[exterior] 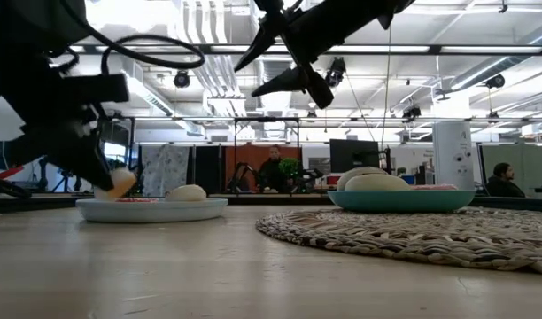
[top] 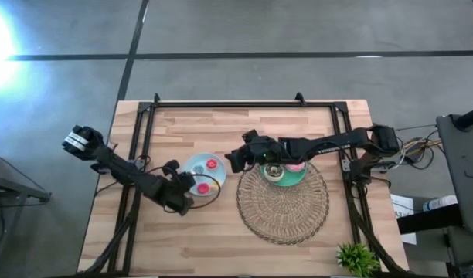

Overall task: Pick & Place donuts
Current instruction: Put the white doughnut on the blue plate

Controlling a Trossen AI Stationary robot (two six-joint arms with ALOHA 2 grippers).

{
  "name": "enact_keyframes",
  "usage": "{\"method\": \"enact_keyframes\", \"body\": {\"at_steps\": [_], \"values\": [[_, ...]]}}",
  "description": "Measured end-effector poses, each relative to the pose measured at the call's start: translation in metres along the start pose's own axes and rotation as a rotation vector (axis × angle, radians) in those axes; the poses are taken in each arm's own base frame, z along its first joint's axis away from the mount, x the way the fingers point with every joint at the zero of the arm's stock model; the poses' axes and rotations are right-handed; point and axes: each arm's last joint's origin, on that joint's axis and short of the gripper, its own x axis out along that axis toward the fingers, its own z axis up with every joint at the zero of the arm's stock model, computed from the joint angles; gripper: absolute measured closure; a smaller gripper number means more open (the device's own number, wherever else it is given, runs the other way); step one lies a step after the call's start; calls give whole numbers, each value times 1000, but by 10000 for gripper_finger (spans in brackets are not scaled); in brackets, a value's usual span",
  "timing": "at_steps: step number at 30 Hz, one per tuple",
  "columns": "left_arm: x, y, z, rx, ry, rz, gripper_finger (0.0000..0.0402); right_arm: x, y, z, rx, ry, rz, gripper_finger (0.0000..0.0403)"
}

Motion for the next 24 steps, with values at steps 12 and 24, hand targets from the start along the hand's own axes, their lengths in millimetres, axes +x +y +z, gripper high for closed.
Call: {"method": "enact_keyframes", "body": {"at_steps": [12, 24], "values": [[13, 0, 1, -15, 56, -128, 393, 1, -4, -5, 14, 14, -13, 202], [-3, -7, 23, 3, 84, -235, 283, 1, -7, -7, 11, 20, -19, 202]]}}
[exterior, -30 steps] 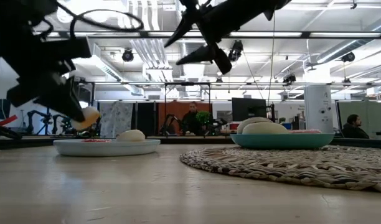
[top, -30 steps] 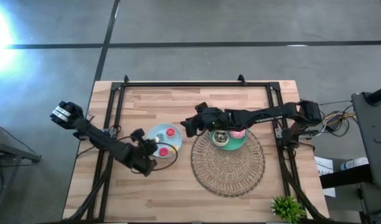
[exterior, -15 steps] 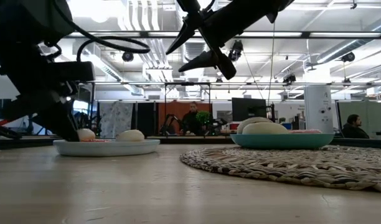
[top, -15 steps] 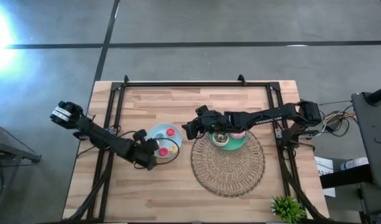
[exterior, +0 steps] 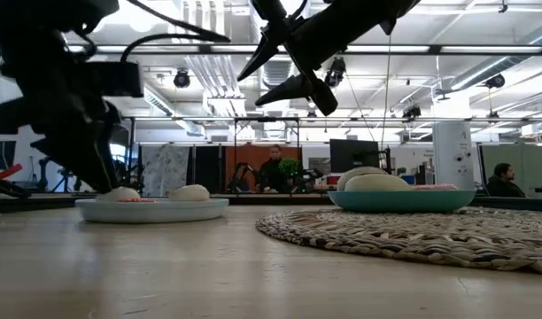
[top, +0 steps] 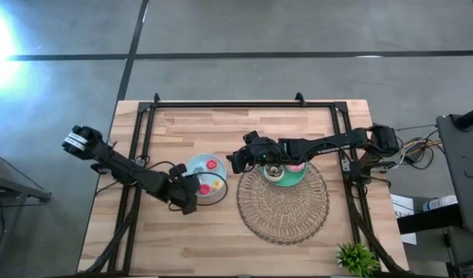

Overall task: Pick & Place donuts
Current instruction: Put the white doughnut on the blue plate, then return to Home Position

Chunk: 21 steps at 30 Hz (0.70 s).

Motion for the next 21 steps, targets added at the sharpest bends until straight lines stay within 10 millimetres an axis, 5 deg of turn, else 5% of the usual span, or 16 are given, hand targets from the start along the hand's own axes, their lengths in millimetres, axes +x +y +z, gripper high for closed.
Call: {"method": "enact_keyframes", "body": {"at_steps": [7, 13, 17, 21], "values": [[-35, -5, 19, 15, 5, -11, 271, -6, 4, -4, -87, 71, 65, 202], [-100, -10, 48, -72, -236, -233, 271, -66, 29, -4, -277, -45, 233, 205], [-124, 5, 55, -196, -451, -260, 271, -104, 5, -17, -258, -74, 225, 216], [-118, 28, 46, -291, -516, -212, 271, -137, -36, -29, -191, -95, 175, 228]]}}
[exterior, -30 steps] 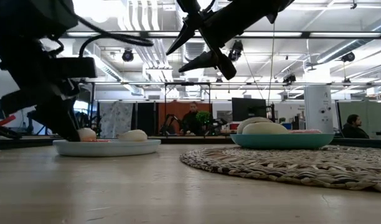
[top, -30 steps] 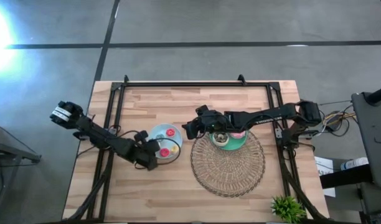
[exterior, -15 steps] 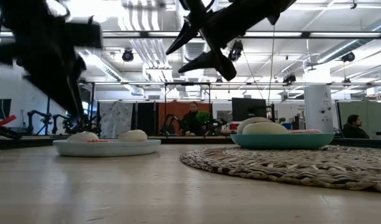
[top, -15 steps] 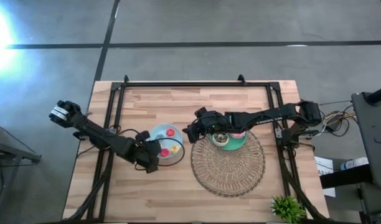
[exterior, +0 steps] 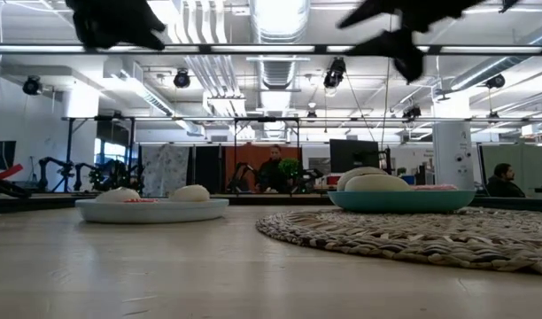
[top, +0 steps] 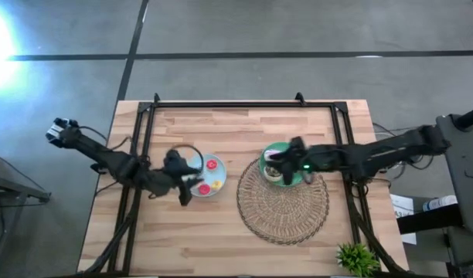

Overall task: Pick & Place donuts
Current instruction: Return to Home Position

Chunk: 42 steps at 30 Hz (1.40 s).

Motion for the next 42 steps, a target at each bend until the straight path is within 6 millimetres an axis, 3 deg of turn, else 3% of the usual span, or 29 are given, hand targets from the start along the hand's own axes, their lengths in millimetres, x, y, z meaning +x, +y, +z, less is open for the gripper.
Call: {"method": "enact_keyframes", "body": {"at_steps": [4, 7, 13, 17, 20, 25, 33, 38, 42], "values": [[-13, 23, 2, -119, -18, 37, 271, -39, -24, -5, 132, -7, -12, 236], [-24, 28, 6, -305, -31, -42, 271, -63, -35, -3, 292, -79, 44, 239], [-24, 23, 13, -164, -270, -332, 271, -96, -23, -1, -54, -258, 437, 237], [-11, 32, -5, -138, -368, -548, 271, -96, -33, -16, -112, -277, 479, 237], [-6, 46, -17, -161, -426, -552, 271, -93, -48, -29, -115, -262, 463, 239], [-16, 69, -30, -160, -473, -568, 271, -105, -66, -39, -129, -323, 544, 238], [-35, 97, -57, -122, -490, -550, 271, -115, -97, -63, -157, -415, 621, 243], [-40, 113, -73, -147, -575, -476, 271, -117, -104, -67, -214, -413, 571, 241], [-19, 124, -98, -210, -574, -278, 271, -112, -107, -69, -271, -413, 465, 245]]}}
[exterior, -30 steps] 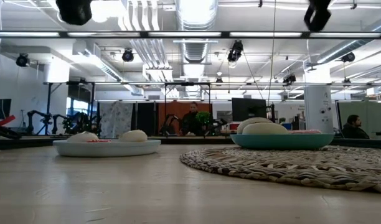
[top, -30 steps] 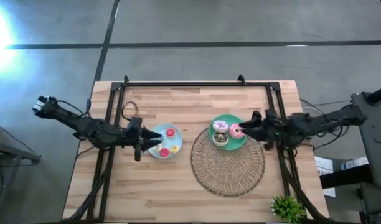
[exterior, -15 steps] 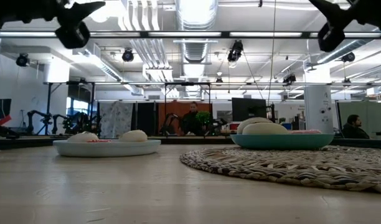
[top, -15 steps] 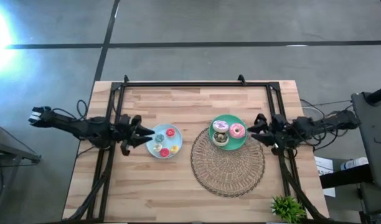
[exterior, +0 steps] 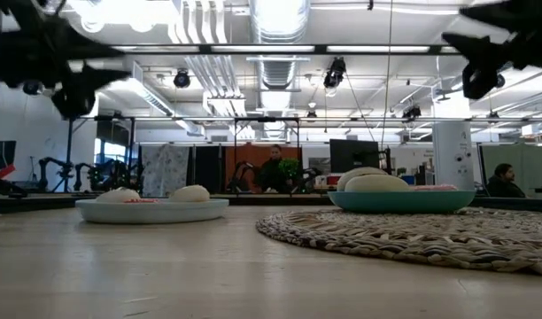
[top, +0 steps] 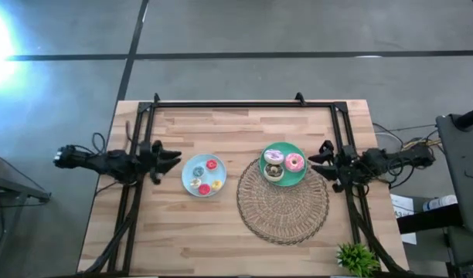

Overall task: Pick & Place donuts
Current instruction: Return to Home Position

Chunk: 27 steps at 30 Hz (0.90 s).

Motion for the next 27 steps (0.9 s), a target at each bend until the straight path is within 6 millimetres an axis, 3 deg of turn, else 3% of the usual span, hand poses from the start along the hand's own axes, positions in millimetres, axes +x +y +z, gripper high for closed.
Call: {"method": "enact_keyframes", "body": {"at_steps": [3, 6, 10, 21, 27], "values": [[1, 7, -6, -110, -107, 133, 271, 0, -3, -8, -47, 73, -45, 247], [2, 14, -14, -133, -79, 280, 271, 0, -5, -13, -59, 122, -62, 248], [3, 15, -16, -120, -65, 323, 271, 0, -7, -18, -74, 177, -76, 245], [1, 16, -12, -148, -111, 288, 271, 0, -8, -22, -85, 217, -87, 252], [4, 19, -7, 60, -85, 205, 271, 0, -8, -22, -85, 216, -86, 247]]}}
